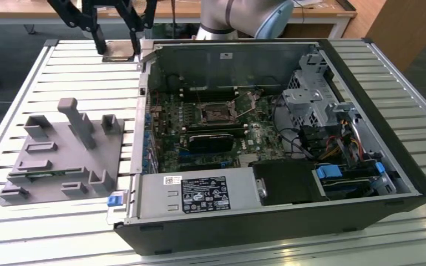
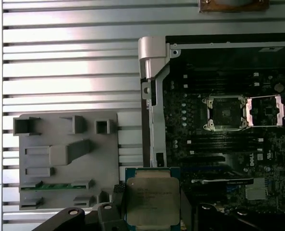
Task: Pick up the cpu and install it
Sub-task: 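Pick up the cpu and move it towards the insertion slot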
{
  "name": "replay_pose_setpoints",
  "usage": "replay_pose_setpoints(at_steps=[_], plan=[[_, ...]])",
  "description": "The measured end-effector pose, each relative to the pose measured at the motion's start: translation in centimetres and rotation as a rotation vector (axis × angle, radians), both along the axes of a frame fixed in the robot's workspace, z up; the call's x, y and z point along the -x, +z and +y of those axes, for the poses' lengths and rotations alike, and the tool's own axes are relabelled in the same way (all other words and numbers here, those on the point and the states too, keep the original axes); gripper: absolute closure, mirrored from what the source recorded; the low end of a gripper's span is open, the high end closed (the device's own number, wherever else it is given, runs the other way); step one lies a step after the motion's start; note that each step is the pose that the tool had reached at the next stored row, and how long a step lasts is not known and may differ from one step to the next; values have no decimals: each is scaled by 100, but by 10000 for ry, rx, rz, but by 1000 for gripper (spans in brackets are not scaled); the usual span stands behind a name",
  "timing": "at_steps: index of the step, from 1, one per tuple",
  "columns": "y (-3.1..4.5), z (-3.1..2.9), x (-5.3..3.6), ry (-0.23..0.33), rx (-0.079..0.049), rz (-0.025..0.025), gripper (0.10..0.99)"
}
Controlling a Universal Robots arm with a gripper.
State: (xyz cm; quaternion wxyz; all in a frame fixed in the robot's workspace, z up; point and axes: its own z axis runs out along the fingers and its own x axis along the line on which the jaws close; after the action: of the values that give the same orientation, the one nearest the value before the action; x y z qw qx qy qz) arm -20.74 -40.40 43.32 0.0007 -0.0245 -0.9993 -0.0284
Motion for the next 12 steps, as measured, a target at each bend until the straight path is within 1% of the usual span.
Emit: replay_pose_setpoints(at_steps=[2, 5, 10, 12], plan=[[-6, 12, -62, 0, 0, 0, 549], [-17, 46, -157, 1, 0, 0, 549], [-35, 146, -247, -1, 0, -1, 549], [-42, 195, -278, 0, -1, -1, 549]])
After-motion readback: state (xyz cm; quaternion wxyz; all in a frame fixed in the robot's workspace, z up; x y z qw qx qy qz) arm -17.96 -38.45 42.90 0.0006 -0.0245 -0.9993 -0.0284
